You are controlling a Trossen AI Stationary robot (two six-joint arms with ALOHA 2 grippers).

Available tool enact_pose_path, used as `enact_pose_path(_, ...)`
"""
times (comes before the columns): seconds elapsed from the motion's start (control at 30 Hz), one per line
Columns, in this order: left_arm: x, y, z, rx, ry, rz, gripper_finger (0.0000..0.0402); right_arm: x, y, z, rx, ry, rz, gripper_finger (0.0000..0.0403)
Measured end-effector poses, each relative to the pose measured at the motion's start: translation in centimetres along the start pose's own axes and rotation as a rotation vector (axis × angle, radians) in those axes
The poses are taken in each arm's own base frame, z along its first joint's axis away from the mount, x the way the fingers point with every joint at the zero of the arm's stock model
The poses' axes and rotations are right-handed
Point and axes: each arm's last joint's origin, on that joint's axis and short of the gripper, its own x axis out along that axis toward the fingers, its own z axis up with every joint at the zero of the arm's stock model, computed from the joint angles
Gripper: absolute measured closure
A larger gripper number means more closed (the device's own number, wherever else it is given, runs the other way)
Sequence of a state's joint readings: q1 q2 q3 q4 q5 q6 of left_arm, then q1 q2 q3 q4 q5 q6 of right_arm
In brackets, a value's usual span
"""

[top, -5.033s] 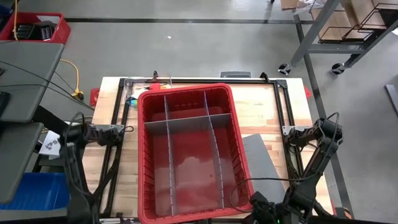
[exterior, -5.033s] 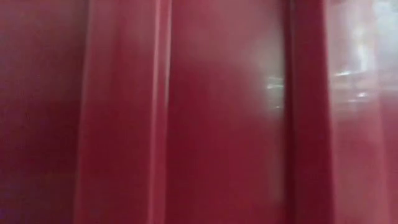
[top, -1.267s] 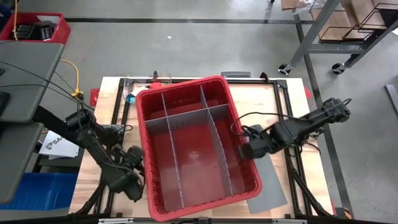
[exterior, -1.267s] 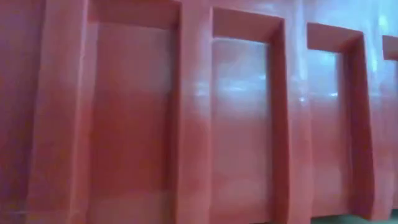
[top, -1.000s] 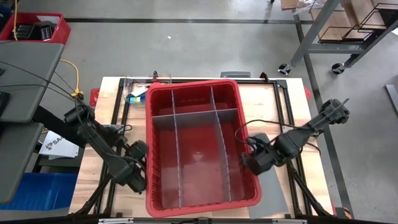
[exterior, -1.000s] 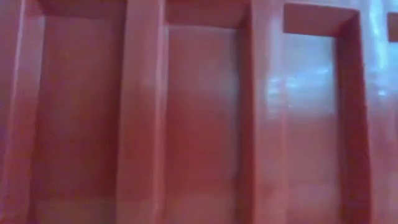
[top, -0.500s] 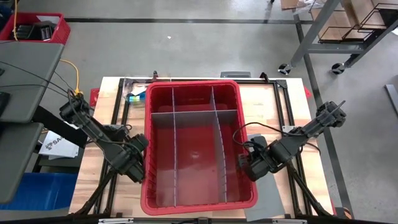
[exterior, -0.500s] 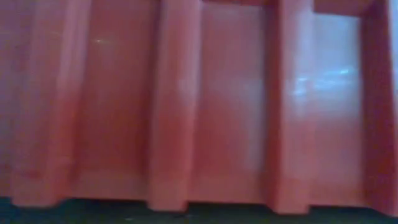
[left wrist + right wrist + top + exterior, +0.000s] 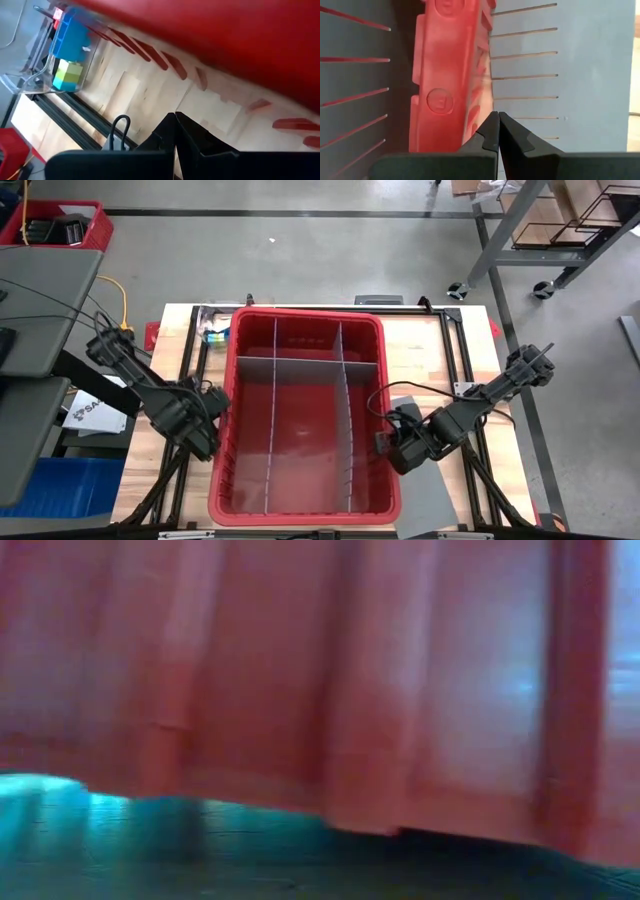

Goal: Sort blocks
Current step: Assemble the bin divider into the red bin

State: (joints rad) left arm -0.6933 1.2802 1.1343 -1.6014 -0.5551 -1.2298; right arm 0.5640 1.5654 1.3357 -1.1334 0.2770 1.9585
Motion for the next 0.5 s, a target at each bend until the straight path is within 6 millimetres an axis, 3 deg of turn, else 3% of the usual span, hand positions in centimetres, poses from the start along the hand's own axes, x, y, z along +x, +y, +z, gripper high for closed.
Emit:
enact_pose_path(0.23, -0.24, 0.09, -0.04, 0.047, 0.033, -0.052, 0.0402, -0.21, -0.23, -0.48, -0.047, 0.020, -0.008, 0.0402)
enact_pose_path(0.5, -0.10, -0.10, -0.04, -0.082, 0.104, -0.082, 0.0402, -0.30, -0.84, -0.45, -0.068, 0.022, -0.070, 0.0402)
